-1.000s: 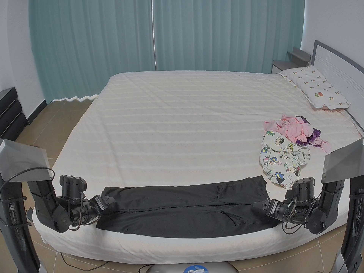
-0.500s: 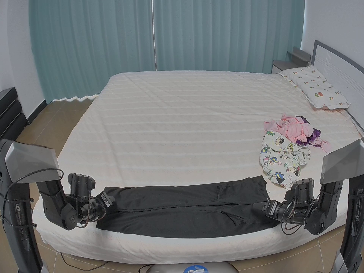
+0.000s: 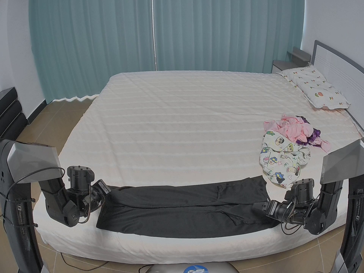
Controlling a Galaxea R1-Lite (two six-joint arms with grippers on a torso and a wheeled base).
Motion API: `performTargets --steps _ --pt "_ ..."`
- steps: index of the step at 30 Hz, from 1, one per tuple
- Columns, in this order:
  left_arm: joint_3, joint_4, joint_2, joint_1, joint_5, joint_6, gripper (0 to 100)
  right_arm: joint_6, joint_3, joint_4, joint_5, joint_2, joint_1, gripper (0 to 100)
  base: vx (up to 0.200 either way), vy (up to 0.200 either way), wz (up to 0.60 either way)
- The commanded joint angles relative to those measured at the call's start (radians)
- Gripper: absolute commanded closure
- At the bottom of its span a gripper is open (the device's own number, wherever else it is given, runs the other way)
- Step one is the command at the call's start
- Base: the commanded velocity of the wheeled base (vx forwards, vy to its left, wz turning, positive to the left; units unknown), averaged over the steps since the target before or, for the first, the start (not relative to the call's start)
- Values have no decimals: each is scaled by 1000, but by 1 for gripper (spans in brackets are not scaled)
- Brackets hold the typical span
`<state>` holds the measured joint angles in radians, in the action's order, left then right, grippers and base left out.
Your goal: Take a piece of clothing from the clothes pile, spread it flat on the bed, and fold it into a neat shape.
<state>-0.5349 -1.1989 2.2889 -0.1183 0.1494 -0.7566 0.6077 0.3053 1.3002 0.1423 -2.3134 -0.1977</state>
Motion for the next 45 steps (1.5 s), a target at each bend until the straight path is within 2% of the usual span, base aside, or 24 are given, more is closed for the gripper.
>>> performTargets --steps 1,9,20,21,27,32,36,37,38,39,40,45 --pt "52 -45 7 2 -5 2 100 0 0 1 0 -1 0 0 0 0 0" --pt "135 -31 12 39 -10 195 100 0 0 1 0 -1 0 0 0 0 0" --pt "128 -45 93 32 -10 232 100 0 0 1 0 -1 0 0 0 0 0" --pt "128 -45 93 32 -10 232 0 0 0 1 0 -1 0 0 0 0 0" --pt "110 -48 87 34 -11 203 0 18 0 45 0 17 12 0 0 0 0" --pt "75 -47 73 42 -16 100 0 55 23 51 0 11 17 0 0 0 0" --pt "85 -45 47 88 -148 77 0 80 78 45 -9 -32 40 0 0 0 0" --pt "85 -45 47 88 -148 77 0 80 78 45 -9 -32 40 0 0 0 0" --pt "87 -44 37 109 -198 49 0 83 98 42 -9 -44 52 0 0 0 0" --pt "87 -44 37 109 -198 49 0 83 98 42 -9 -44 52 0 0 0 0" --pt "82 -33 21 126 -255 0 0 96 130 42 -3 -64 61 0 0 0 0" --pt "76 -33 29 135 -297 -17 0 104 238 39 -12 -130 64 0 0 0 0"
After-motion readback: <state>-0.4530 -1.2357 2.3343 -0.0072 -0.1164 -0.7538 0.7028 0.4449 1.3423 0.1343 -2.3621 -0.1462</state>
